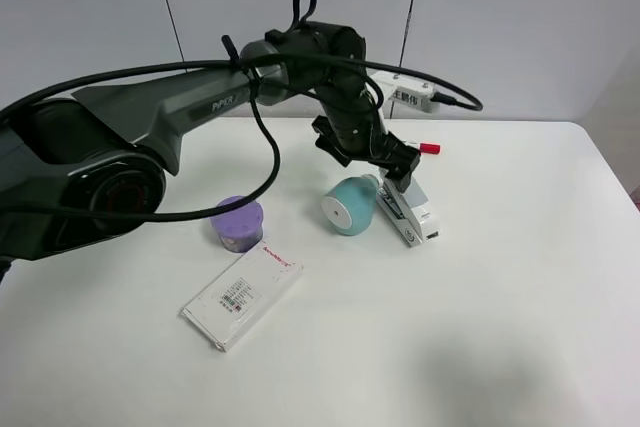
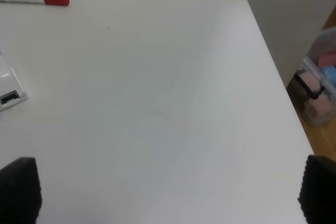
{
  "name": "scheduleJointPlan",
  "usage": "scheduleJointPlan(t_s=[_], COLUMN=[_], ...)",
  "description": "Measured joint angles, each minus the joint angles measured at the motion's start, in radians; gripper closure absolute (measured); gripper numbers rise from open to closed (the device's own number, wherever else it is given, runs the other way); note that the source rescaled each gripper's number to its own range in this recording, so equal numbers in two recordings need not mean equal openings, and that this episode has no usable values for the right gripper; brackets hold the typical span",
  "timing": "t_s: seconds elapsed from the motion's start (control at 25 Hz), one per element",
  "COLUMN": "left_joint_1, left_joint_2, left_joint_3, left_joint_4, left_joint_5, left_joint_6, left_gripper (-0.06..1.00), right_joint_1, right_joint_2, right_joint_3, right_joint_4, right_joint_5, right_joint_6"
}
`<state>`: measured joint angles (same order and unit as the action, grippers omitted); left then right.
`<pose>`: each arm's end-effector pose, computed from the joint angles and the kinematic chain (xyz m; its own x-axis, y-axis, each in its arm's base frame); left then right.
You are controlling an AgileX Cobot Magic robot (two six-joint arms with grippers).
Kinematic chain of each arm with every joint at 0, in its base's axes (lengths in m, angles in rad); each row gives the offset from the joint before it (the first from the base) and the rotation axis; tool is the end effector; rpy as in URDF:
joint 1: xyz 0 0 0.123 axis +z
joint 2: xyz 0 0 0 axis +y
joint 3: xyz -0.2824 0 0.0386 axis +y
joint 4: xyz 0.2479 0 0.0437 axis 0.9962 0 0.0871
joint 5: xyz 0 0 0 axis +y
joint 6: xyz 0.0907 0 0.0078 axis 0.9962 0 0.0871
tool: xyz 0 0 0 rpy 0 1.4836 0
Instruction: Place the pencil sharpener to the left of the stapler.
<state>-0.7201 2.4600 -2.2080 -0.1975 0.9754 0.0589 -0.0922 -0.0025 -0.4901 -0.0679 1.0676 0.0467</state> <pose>0.3907 -0.3624 0.1701 -0.7164 0.5591 -0.4173 0.6658 0.7267 -0.1693 -0.0050 -0.0050 0.2740 -0.4638 0.0568 -0.8841 0.1507 0.9885 -0.0155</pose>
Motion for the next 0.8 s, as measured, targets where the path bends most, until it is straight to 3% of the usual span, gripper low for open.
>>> scheduleJointPlan(t_s=[0.24,0.52,0.8], left_joint_1=[0.008,0.06,0.11], left_joint_2=[-0.066,-0.155,-0.306], left_joint_3=[0.0,0.0,0.002], left_joint_4=[0.014,0.115,0.166], left_joint_5=[0.056,0.177,0.214], left_joint_6=[-0.002,-0.004,-0.013], left_gripper=[-0.04,-0.04,-0.04], right_joint_1=[0.0,0.0,0.0], right_joint_2=[0.0,0.0,0.0], right_joint_3=[0.0,0.0,0.0], right_joint_4=[0.0,0.0,0.0], right_joint_5=[0.0,0.0,0.0], right_joint_6=[0.0,0.0,0.0])
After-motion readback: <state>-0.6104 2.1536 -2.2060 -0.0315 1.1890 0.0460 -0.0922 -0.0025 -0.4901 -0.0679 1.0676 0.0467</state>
